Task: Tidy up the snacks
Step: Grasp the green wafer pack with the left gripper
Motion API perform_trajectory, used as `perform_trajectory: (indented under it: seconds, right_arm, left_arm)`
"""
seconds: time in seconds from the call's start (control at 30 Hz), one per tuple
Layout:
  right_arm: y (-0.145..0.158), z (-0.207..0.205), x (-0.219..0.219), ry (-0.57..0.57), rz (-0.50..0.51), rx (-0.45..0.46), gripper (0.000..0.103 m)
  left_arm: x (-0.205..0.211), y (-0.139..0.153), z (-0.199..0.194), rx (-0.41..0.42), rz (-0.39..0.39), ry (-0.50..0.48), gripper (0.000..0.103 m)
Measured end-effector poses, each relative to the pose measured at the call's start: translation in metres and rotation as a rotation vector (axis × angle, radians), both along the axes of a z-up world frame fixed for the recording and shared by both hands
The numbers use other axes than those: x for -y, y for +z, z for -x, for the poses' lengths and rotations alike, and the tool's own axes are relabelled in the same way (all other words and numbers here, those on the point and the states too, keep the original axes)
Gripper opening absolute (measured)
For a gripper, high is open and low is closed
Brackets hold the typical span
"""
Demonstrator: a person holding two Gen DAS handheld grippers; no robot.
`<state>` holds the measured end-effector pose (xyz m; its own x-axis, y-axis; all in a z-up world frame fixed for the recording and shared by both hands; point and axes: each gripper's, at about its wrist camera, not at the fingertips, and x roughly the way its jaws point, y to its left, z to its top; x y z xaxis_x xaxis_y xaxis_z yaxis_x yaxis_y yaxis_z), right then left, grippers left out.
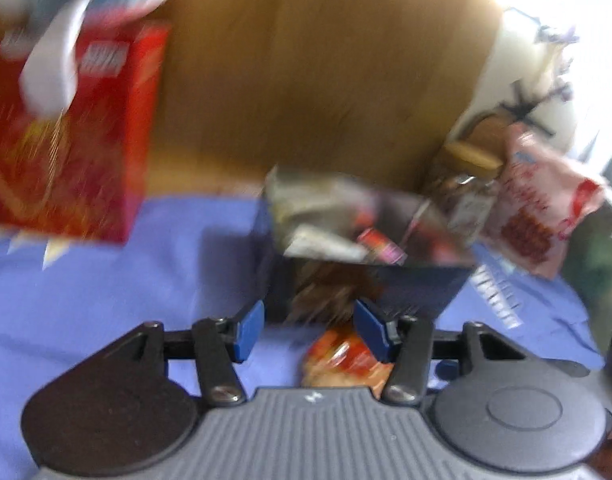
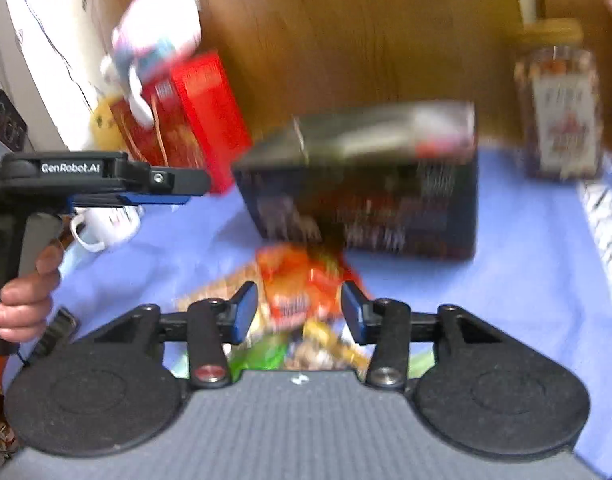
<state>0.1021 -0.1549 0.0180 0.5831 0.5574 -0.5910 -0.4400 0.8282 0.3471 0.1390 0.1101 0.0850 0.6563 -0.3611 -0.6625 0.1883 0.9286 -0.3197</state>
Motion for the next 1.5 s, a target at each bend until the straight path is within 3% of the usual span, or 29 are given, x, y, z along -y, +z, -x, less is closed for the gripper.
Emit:
perform_trajectory:
  seconds: [0.1,0.27,0.37,0.5,0.63,0.77,0.83,0.9,1.1,1.23,1.37,1.5]
  right_arm:
    - [-0.008,-0.006,-0.009,-0.042,-0.022,-0.031,0.049]
    - [-0.017,-0.031,-0.015,-0.107,-0.066,-0.103,0.051]
    - [-0.013,-0.023,-0.017,-0.028,-0.088,-0.120,0.050]
    - [-0.002,-0.001,-0.018,0.051,-0.064,-0.077,0.051]
    - [0.017,0.028,0.005,0.054,-0.155,-0.020,0.050]
    - [0.023,0.071,0.001,0.190,-0.154,0.014,0.049]
    - [0.016,0.085,-0.011,0.230,-0.096,0.022,0.048]
    - [0.009,0.096,-0.024,0.215,0.028,0.074,0.049]
    - [-0.009,0.102,-0.032,0.156,0.225,0.176,0.049]
    - [-0.022,0.085,-0.028,0.148,0.149,0.125,0.050]
    - [-0.023,0.081,-0.038,0.132,0.094,0.099,0.035]
    - [-0.017,0.102,-0.043,0.172,0.051,0.078,0.028]
  left_arm:
    - [-0.001,-0.025,-0.004,-0.104,0.049,-0.010,0.050]
    - [0.015,-0.039,0.007,-0.138,0.060,-0.047,0.035]
    - [0.018,-0.030,0.029,-0.119,0.035,-0.066,0.034]
    - [0.012,-0.026,0.056,-0.114,0.038,-0.083,0.034]
    - [-0.011,-0.017,0.079,-0.082,0.108,-0.044,0.034]
    - [-0.026,-0.018,0.088,-0.080,0.103,0.011,0.034]
    - [-0.025,-0.027,0.087,-0.122,0.099,0.012,0.034]
    - [-0.022,-0.035,0.087,-0.155,0.102,0.011,0.034]
    - [-0.011,-0.046,0.098,-0.174,0.147,-0.038,0.036]
    - [0.005,-0.048,0.087,-0.130,0.120,-0.048,0.036]
    - [0.006,-0.046,0.084,-0.136,0.133,-0.035,0.035]
    - [-0.005,-0.039,0.110,-0.123,0.105,-0.021,0.034]
